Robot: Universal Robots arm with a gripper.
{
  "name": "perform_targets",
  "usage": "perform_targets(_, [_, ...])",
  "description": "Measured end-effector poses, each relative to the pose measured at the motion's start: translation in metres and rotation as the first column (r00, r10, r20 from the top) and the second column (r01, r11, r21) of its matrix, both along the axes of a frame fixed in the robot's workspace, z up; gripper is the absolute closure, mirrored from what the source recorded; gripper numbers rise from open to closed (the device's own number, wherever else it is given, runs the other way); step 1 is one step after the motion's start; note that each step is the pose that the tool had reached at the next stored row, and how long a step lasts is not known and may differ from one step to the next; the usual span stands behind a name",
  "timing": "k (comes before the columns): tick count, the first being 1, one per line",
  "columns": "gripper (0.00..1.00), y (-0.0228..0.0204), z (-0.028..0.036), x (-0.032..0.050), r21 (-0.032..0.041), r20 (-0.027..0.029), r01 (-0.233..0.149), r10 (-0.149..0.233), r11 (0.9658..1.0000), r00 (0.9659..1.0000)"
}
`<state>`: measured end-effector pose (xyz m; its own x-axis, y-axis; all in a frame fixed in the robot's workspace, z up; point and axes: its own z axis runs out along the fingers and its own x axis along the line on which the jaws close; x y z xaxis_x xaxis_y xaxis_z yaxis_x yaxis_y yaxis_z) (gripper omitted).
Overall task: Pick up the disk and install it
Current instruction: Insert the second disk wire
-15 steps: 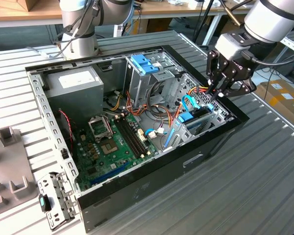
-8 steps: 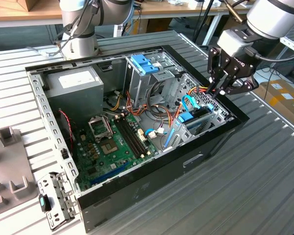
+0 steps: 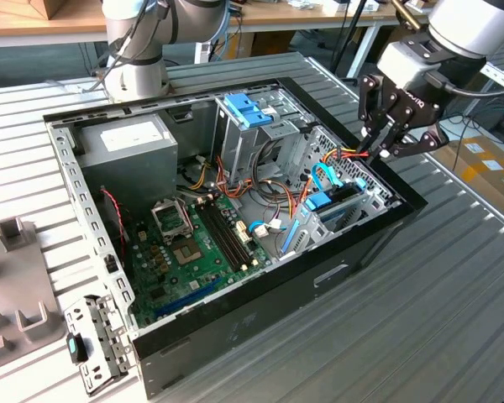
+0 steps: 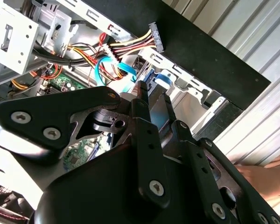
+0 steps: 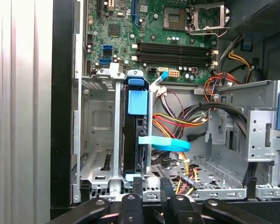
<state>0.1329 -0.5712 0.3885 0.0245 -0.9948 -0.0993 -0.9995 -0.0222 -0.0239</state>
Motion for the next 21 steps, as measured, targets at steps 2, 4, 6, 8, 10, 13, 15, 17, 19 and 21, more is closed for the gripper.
perform_targets(2, [0.71,0.0000,0.0019,0.0000,0.0000,0.0000,-0.003,0.003,1.0000,1.0000])
perform_targets(4, [0.71,0.0000,0.0036,0.0000,-0.0001,0.0000,-0.006,0.006,1.0000,1.0000])
perform_targets(6, [0.71,0.0000,0.0054,0.0000,-0.0001,0.0000,-0.009,0.009,1.0000,1.0000])
perform_targets(8, [0.71,0.0000,0.0061,0.0000,0.0002,0.0000,-0.012,0.012,0.9999,0.9999])
perform_targets(10, [0.71,0.0000,0.0062,0.0000,0.0000,0.0001,-0.012,0.012,0.9999,0.9999])
perform_targets(13, [0.71,0.0003,0.0064,0.0016,-0.0002,0.0000,-0.012,0.012,0.9999,0.9999])
perform_targets(15, [0.71,0.0006,0.0062,0.0038,0.0000,0.0000,-0.013,0.013,0.9999,0.9999])
perform_targets(17, [0.71,0.0014,0.0062,0.0085,0.0002,0.0000,-0.017,0.017,0.9999,0.9999])
perform_targets(19, [0.71,0.0024,0.0061,0.0143,0.0015,0.0000,-0.021,0.021,0.9998,0.9998])
perform_targets(21, [0.71,0.0036,0.0056,0.0208,0.0029,0.0001,-0.032,0.032,0.9995,0.9995])
